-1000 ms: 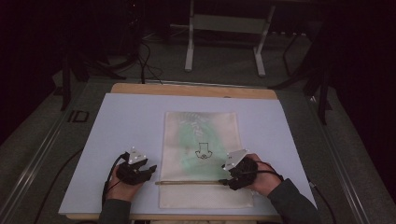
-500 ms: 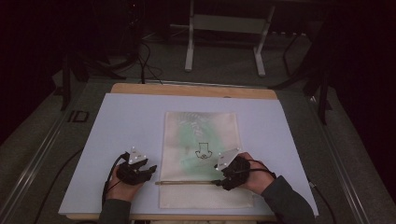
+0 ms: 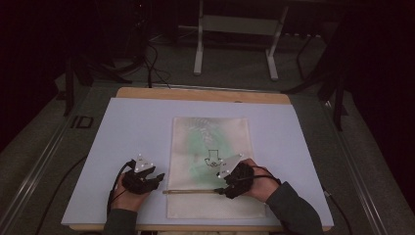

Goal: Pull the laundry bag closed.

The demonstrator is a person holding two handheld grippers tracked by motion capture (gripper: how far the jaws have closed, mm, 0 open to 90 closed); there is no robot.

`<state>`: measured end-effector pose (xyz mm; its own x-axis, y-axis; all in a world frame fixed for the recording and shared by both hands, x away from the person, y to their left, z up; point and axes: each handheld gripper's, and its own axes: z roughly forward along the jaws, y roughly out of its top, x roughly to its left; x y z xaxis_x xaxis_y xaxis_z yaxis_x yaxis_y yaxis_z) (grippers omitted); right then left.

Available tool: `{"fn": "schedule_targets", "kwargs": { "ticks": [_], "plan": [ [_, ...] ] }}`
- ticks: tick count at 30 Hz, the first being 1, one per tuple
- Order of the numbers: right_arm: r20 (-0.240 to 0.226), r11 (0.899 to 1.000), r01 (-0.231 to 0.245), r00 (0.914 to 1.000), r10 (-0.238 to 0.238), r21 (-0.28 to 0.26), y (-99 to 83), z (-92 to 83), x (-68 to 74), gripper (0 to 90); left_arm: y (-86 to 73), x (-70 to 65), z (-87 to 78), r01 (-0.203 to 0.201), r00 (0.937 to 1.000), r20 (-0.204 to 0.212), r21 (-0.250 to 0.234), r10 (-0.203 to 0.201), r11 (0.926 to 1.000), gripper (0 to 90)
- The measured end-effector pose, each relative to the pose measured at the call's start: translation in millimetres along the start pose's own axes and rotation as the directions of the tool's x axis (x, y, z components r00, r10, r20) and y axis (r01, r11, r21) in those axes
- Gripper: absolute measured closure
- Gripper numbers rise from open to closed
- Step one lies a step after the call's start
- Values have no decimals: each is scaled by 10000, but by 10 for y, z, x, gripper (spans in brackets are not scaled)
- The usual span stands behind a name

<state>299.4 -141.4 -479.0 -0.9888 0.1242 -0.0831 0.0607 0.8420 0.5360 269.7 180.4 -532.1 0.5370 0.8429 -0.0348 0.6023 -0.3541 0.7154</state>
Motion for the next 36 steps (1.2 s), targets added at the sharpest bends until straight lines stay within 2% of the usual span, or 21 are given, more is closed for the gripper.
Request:
{"fn": "schedule_targets", "kwargs": {
  "ticks": [6,36],
  "plan": [
    [-137,9999,98,9999,-99,-60,72,42,8,513,1,-3,0,-34,10000,47,19,34,10000,536],
    [-688,9967,731,9948,-754,-361,485,388,118,541,3,-4,-4,-79,9999,110,27,79,10000,541]
  ]
}}
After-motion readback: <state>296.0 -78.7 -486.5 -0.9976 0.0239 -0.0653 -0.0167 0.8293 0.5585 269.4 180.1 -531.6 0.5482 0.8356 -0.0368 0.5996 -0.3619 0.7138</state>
